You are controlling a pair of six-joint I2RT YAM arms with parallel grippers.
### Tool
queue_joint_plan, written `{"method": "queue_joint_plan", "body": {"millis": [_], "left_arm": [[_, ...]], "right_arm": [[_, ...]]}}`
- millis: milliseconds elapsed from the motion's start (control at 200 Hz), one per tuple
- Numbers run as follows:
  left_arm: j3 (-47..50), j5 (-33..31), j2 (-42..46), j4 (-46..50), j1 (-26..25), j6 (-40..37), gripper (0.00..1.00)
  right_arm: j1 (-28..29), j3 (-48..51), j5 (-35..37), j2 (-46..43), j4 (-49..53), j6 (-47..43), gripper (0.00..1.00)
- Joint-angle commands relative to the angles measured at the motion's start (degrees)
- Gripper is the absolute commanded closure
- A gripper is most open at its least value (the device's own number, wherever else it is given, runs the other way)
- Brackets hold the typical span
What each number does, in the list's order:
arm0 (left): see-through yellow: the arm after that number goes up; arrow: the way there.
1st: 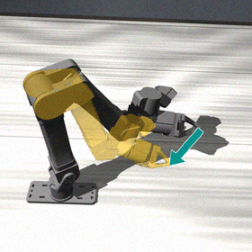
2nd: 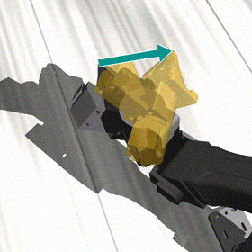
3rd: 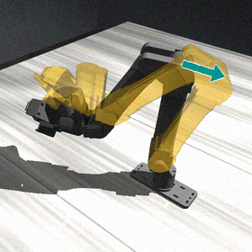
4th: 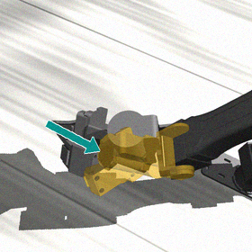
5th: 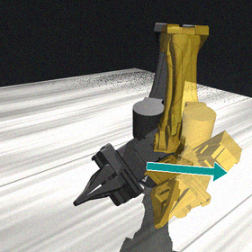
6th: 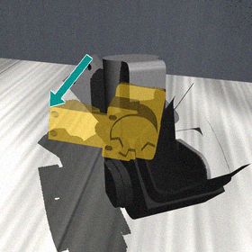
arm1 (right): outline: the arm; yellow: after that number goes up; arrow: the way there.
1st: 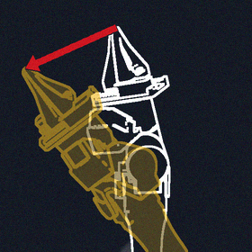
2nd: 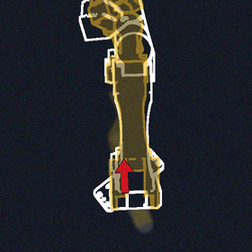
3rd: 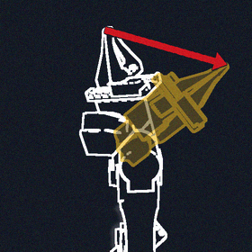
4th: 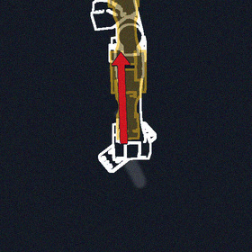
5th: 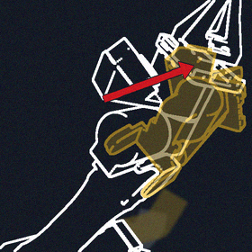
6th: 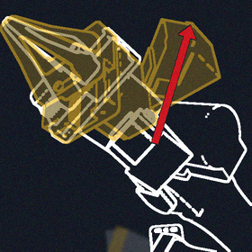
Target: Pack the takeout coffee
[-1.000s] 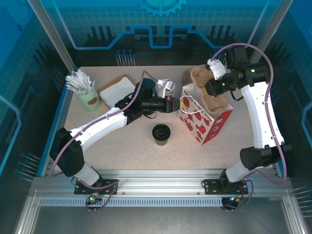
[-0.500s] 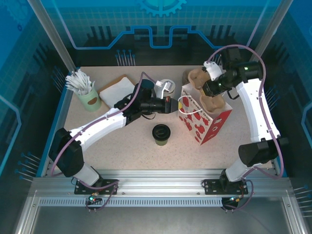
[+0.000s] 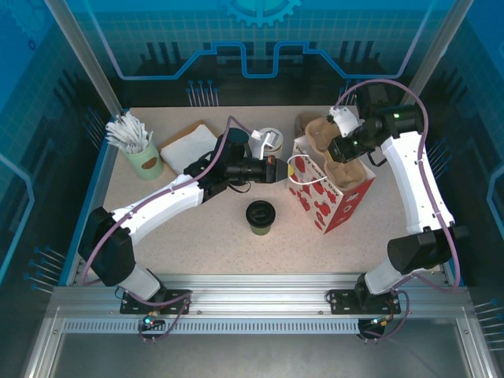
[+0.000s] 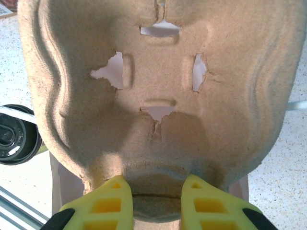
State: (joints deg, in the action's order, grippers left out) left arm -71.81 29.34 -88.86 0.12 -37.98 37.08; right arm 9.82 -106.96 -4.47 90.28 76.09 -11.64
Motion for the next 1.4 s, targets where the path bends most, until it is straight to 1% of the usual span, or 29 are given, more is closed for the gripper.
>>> {"method": "queue_joint_plan", "body": {"millis": [0, 220, 415, 640, 885, 1126, 1156, 1231, 1311, 1391], "left_arm": [[0.35, -0.8, 1.35, 0.18, 0.49, -1.89, 1.0], [0.17, -1.13, 1.14, 0.49, 0.45, -2.19, 1.0], [0.02, -1.26, 1.08, 0.72, 0.46, -2.26, 1.0], [0.23, -1.49, 1.05, 0.91, 0.47, -2.45, 1.0], [0.35, -1.88, 1.23, 1.19, 0.45, -2.84, 1.0], [0.12, -2.57, 1.5, 1.91, 0.49, -3.53, 0.96], [0.09, -2.58, 1.55, 2.11, 0.46, -3.73, 0.92], [-0.21, -2.61, 1.96, 2.67, 0.49, -4.77, 0.73], [-0.96, -1.99, 2.44, 3.76, 0.63, -6.54, 0.57], [-2.43, -1.36, 2.93, 6.14, 1.21, -9.0, 0.47]], "right_arm": [[1.05, 0.88, 0.95, -1.42, 1.95, -1.05, 0.8], [2.22, 0.45, 1.0, -2.48, 2.83, -0.93, 0.8], [2.53, 3.37, 2.42, -2.39, 2.75, -0.16, 0.81], [3.75, 6.27, 2.19, -2.65, 1.89, 0.47, 0.81], [3.71, 8.24, 3.17, -3.05, 1.38, 1.2, 0.81], [3.71, 8.41, 3.59, -3.4, 1.52, 1.27, 0.81], [3.74, 8.63, 3.52, -3.56, 1.42, 1.27, 0.81], [3.73, 8.86, 3.42, -3.96, 1.08, 1.27, 0.81], [3.85, 8.51, 2.84, -4.14, 1.07, 1.27, 0.81], [4.01, 8.61, 2.37, -4.45, 0.9, 1.18, 0.81]]}}
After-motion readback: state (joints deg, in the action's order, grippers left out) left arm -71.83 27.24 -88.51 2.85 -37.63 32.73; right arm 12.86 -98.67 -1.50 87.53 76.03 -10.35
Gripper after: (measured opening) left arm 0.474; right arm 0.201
